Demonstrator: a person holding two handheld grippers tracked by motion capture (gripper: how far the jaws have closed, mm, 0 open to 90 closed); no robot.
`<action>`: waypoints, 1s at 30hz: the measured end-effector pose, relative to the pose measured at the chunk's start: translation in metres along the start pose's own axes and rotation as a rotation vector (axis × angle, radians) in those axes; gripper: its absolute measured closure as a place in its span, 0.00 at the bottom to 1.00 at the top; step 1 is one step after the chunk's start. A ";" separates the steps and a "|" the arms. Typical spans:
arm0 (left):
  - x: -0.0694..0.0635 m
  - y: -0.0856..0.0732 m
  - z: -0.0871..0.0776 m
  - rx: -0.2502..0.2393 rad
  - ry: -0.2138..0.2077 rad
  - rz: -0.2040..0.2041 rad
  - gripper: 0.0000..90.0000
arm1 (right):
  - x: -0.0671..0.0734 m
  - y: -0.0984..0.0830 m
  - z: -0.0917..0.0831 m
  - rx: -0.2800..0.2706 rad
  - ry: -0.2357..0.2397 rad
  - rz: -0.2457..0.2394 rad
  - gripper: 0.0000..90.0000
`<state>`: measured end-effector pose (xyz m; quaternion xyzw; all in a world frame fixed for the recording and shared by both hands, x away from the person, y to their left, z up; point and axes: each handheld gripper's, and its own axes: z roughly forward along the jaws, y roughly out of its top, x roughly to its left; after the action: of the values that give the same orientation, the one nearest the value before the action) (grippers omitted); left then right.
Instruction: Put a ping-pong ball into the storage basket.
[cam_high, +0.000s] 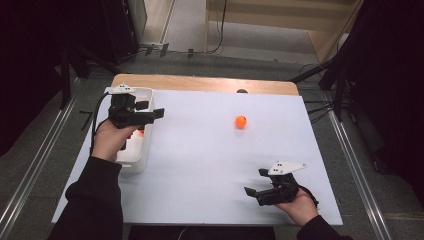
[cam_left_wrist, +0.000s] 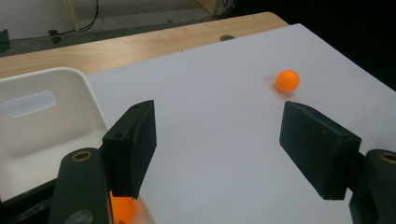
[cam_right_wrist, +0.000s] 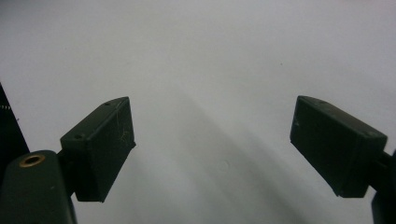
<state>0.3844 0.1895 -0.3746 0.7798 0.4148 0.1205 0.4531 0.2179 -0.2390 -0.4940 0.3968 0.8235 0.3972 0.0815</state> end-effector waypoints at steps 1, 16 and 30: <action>-0.002 0.000 0.000 -0.003 -0.005 0.002 0.31 | 0.000 0.000 0.000 -0.001 0.002 -0.001 0.14; -0.029 0.003 0.012 -0.018 -0.055 0.070 0.31 | 0.000 0.000 -0.001 0.001 0.002 0.009 0.14; -0.040 0.002 0.023 -0.031 -0.079 0.072 0.31 | -0.001 -0.003 -0.003 -0.002 -0.005 0.011 0.14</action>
<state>0.3735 0.1448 -0.3779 0.7914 0.3662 0.1121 0.4765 0.2151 -0.2422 -0.4946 0.4023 0.8206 0.3975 0.0818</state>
